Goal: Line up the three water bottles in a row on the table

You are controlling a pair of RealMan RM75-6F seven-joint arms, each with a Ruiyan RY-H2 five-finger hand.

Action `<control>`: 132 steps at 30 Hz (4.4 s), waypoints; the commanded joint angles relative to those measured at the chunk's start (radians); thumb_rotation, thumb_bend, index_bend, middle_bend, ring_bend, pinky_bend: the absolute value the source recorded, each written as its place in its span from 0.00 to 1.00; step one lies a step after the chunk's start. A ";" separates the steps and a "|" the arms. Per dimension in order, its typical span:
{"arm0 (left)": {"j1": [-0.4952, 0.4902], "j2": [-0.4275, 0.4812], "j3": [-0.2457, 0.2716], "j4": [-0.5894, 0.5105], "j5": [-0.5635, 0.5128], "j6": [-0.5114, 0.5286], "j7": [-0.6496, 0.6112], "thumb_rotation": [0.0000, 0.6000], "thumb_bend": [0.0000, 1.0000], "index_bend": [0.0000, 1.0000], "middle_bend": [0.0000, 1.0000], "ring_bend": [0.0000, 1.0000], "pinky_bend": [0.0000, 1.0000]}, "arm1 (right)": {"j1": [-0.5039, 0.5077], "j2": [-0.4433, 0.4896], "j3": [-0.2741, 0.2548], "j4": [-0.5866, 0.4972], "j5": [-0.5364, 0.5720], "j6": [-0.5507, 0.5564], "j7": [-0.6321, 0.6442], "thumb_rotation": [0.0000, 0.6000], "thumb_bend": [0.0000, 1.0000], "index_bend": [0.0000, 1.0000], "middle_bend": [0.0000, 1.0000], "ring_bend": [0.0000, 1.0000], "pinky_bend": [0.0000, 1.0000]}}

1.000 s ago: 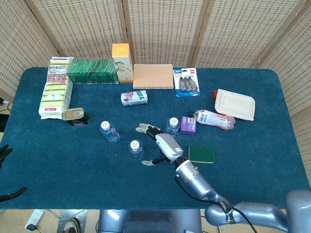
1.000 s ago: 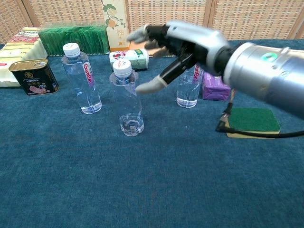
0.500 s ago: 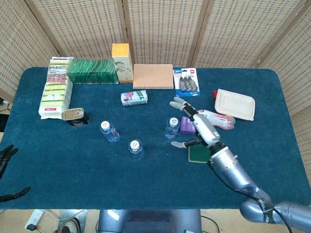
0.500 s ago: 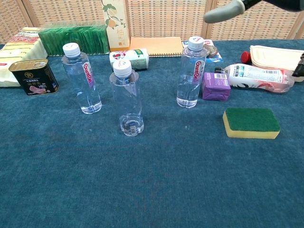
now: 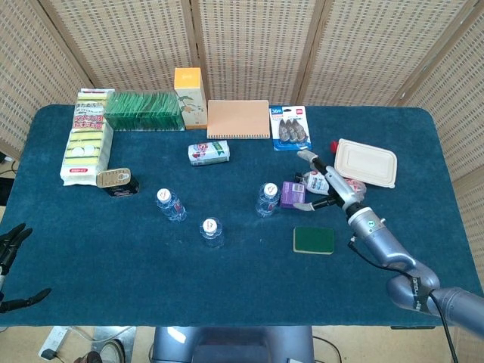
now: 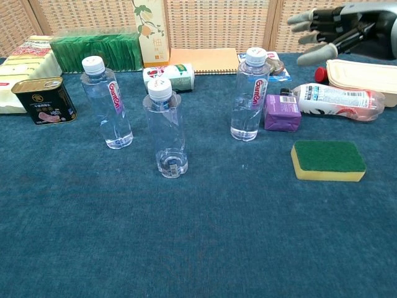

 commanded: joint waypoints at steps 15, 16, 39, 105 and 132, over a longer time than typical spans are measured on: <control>-0.010 0.000 -0.018 -0.004 -0.055 -0.029 -0.004 1.00 0.10 0.00 0.00 0.00 0.00 | 0.124 -0.247 -0.047 0.256 -0.030 -0.052 0.063 1.00 0.01 0.06 0.01 0.00 0.01; -0.011 0.000 -0.019 -0.003 -0.058 -0.032 -0.006 1.00 0.10 0.00 0.00 0.00 0.00 | 0.127 -0.256 -0.043 0.266 -0.020 -0.055 0.062 1.00 0.01 0.07 0.02 0.00 0.02; -0.012 0.001 -0.016 -0.004 -0.051 -0.040 -0.016 1.00 0.10 0.00 0.00 0.00 0.00 | 0.092 -0.357 -0.023 0.265 0.000 0.084 0.040 1.00 0.28 0.61 0.64 0.58 0.58; -0.006 0.021 0.025 0.033 0.047 0.019 -0.102 1.00 0.10 0.00 0.00 0.00 0.00 | 0.019 -0.428 -0.040 -0.021 0.074 0.248 -0.615 1.00 0.31 0.55 0.62 0.52 0.57; 0.001 0.023 0.031 0.040 0.057 0.040 -0.116 1.00 0.10 0.00 0.00 0.00 0.00 | 0.001 -0.359 -0.072 -0.076 -0.003 0.271 -0.572 1.00 0.27 0.26 0.22 0.19 0.28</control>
